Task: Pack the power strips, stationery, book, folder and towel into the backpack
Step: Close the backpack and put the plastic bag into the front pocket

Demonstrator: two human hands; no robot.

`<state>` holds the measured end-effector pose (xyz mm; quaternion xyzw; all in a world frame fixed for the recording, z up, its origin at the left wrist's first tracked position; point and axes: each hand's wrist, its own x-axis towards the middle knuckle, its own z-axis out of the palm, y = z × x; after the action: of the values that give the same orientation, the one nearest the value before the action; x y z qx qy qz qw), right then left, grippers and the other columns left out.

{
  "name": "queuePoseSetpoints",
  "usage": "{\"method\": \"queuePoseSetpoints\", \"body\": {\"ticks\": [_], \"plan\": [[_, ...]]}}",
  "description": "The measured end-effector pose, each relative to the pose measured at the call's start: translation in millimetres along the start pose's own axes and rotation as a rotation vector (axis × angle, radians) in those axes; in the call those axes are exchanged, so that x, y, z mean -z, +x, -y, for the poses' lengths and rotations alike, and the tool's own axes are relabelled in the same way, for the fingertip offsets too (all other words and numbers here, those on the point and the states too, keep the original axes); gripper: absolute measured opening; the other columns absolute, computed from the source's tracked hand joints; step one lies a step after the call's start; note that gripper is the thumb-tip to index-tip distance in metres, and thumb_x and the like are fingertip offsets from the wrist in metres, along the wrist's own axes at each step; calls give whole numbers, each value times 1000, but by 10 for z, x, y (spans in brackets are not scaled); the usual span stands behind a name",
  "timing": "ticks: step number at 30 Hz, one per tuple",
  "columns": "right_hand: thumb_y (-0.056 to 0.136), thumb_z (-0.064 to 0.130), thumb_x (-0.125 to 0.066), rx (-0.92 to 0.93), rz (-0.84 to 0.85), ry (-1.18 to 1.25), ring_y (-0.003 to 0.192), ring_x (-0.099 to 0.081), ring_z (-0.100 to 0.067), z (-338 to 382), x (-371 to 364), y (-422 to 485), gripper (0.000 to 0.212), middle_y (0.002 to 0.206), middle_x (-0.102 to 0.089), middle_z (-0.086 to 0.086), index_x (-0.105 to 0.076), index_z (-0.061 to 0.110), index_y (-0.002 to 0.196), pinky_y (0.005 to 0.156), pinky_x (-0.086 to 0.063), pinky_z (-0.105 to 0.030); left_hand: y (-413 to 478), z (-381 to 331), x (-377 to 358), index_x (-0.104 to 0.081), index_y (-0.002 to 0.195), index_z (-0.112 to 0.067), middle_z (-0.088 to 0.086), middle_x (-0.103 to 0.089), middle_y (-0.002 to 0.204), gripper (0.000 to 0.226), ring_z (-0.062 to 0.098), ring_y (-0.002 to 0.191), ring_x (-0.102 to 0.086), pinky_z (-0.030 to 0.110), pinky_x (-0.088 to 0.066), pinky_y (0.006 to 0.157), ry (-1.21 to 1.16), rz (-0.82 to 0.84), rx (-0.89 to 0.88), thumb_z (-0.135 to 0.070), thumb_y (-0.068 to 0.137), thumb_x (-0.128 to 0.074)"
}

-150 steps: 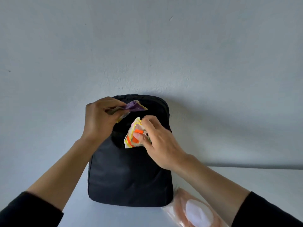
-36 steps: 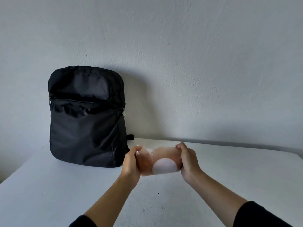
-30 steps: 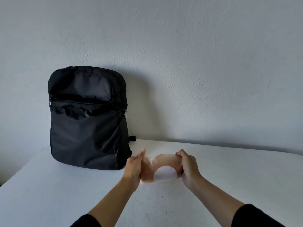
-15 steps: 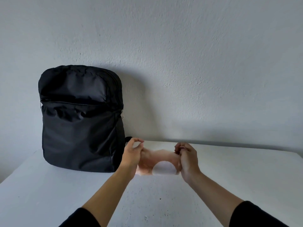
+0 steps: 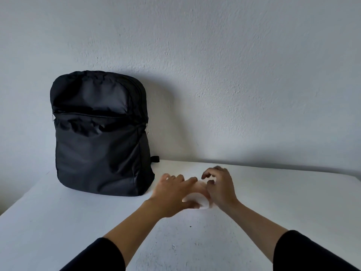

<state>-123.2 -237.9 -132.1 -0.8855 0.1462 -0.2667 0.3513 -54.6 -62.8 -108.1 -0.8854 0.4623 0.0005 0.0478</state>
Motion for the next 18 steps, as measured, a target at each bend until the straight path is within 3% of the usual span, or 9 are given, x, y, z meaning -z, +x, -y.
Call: {"method": "queuePoseSetpoints", "body": {"ticks": [2,4,7,9,11,15,18], "plan": [[76,-13,-60,259,-35,-110,93,-58,-16,0,57,-14,33,94,-67,5,-73,14,88,78,-49,-27,4,-3,-52,-24,147,-41,5,-51,145,73,29,119,-60,44,-44,104,-84,-1,6,-78,89,-47],[86,11,-57,387,104,-100,102,-60,-15,72,91,-39,25,108,-67,3,-73,11,105,87,-52,-31,12,19,-95,-24,144,-44,3,-57,136,70,26,109,-63,41,-51,97,-196,13,22,-75,88,-53],[102,41,-30,340,460,-226,126,-53,-9,103,136,-72,51,138,-60,6,-52,21,144,113,-36,-33,36,58,-161,-22,145,-46,-5,-67,122,79,18,99,-65,35,-54,92,-356,29,56,-72,84,-66],[108,45,-26,234,612,-249,136,-46,-10,44,143,-45,53,153,-49,6,-33,24,156,116,-34,-34,41,103,-197,-22,149,-47,-7,-68,126,92,19,104,-65,33,-54,93,-483,41,90,-72,77,-72],[109,45,-27,168,651,-216,138,-45,-12,-5,118,0,52,155,-46,5,-35,22,155,115,-36,-33,44,150,-233,-28,149,-43,-7,-65,128,96,20,108,-62,33,-53,94,-583,40,137,-72,71,-77],[109,40,-33,73,647,-92,119,-52,-11,31,16,58,39,134,-57,7,-53,21,137,106,-43,-39,1,231,-326,-41,141,-40,-14,-61,129,86,12,110,-59,30,-51,96,-699,53,127,-68,70,-81],[98,62,-46,6,692,-8,117,-53,-9,47,7,85,50,130,-54,16,-53,29,134,103,-45,-36,-48,303,-395,-30,145,-44,-15,-56,133,98,13,114,-58,32,-52,99,-745,92,93,-62,66,-87]]}}
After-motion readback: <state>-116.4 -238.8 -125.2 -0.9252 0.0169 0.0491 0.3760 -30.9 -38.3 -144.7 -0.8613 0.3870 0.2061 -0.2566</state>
